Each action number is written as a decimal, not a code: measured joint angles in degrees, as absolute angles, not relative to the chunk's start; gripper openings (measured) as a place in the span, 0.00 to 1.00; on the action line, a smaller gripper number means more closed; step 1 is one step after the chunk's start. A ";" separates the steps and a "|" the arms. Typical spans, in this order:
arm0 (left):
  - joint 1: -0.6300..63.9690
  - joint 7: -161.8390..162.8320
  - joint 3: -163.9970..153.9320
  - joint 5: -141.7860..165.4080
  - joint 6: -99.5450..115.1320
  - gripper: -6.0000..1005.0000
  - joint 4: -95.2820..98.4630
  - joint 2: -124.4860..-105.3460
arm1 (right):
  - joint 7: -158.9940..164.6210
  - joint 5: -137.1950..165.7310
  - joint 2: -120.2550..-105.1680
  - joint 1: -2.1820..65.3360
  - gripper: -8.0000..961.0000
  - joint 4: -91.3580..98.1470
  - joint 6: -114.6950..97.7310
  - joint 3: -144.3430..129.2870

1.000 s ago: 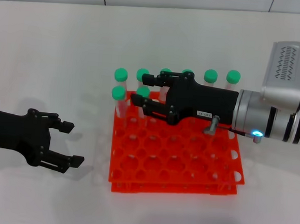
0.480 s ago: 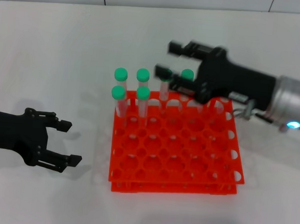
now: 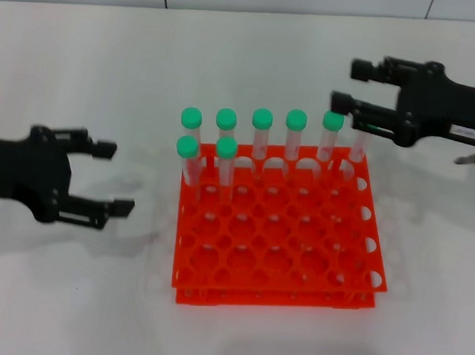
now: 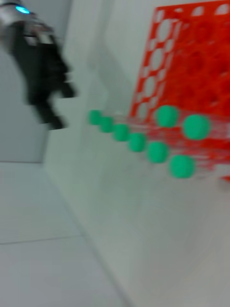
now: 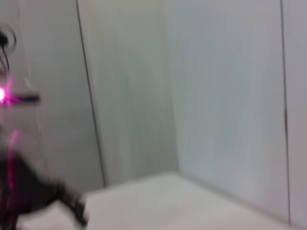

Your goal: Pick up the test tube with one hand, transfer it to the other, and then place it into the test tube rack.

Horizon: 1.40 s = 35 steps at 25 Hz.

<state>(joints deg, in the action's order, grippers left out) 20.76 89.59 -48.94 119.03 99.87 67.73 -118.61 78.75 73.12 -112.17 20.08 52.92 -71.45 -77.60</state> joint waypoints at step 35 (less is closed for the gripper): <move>19.32 82.82 -44.23 106.89 105.71 0.89 68.47 -118.91 | 92.31 100.98 -113.19 17.18 0.60 70.14 -87.55 -63.21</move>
<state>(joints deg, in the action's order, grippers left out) 19.32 82.82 -44.23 106.89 105.71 68.47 -118.91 92.31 100.98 -113.19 17.18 70.14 -87.55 -63.21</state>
